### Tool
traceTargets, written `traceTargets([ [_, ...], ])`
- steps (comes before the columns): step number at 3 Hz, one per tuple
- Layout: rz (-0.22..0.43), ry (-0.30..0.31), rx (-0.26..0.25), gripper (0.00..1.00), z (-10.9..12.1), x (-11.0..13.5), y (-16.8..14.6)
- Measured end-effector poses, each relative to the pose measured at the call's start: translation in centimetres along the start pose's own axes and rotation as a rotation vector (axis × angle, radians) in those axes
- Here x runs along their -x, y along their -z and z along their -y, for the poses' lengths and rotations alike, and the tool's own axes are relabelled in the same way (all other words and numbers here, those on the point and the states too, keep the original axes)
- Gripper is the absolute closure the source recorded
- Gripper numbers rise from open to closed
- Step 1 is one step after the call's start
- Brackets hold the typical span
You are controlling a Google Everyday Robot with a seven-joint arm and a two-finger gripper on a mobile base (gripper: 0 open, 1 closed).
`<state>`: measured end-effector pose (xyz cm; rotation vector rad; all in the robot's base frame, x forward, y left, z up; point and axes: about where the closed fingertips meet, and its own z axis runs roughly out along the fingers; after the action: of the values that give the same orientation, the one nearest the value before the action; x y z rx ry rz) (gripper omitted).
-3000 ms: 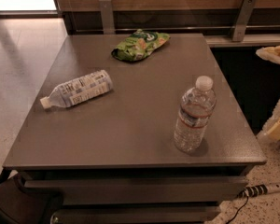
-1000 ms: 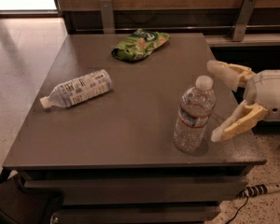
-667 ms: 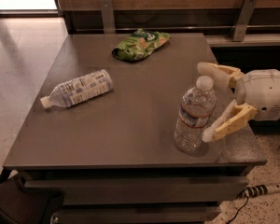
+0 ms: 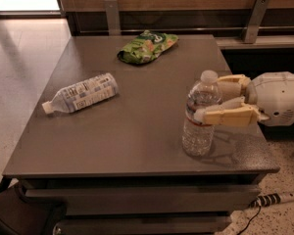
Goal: Move water bottle near green rice chip bag
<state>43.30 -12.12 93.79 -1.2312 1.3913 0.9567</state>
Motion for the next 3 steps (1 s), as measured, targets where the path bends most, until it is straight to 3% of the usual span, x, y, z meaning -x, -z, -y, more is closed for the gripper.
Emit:
traceTargets([
  [1,-0.001,0.003,0.005,0.78,-0.08,0.16,-0.25],
  [2,-0.001,0.005,0.009,1.00,-0.16,0.30,-0.48],
  [3,-0.001,0.005,0.008,1.00,-0.13,0.31,-0.45],
])
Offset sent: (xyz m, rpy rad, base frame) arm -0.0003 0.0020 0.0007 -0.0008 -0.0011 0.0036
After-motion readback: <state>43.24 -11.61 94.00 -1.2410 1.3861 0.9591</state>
